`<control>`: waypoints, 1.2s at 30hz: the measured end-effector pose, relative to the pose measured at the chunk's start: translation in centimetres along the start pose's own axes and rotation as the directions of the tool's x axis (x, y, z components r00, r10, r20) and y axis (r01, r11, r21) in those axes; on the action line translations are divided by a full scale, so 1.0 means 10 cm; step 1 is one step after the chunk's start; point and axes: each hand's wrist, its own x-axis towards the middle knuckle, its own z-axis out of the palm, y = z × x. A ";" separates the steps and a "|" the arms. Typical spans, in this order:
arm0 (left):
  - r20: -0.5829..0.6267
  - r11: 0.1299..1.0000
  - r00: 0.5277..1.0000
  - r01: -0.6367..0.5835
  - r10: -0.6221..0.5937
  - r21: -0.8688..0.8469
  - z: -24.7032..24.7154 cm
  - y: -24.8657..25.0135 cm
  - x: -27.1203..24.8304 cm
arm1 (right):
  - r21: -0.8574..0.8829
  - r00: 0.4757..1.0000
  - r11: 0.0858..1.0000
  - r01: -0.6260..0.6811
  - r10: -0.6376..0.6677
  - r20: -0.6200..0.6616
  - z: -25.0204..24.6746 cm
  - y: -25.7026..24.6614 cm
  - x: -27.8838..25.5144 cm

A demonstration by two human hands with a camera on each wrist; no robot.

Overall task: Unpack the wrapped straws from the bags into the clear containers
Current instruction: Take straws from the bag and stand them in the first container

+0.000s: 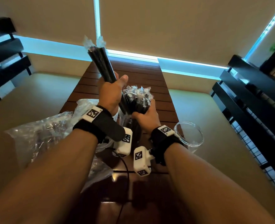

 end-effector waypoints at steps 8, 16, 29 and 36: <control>-0.208 0.994 0.977 0.027 -0.049 -0.104 -0.01 -0.05 -0.05 | 0.078 0.998 0.995 -0.058 0.057 0.018 0.06 -0.04 -0.04; -0.276 0.998 0.959 -0.061 0.066 0.028 0.08 -0.07 -0.09 | 0.025 0.996 0.997 -0.068 0.067 0.064 0.09 0.03 -0.06; -0.066 0.792 0.917 -0.302 0.394 0.531 0.20 -0.41 -0.30 | 0.004 0.989 0.997 -0.074 0.073 0.130 0.00 0.01 -0.06; 0.152 0.820 0.959 -0.285 0.241 0.497 0.04 -0.44 -0.26 | 0.009 0.985 0.997 -0.077 0.075 0.154 -0.04 -0.02 -0.05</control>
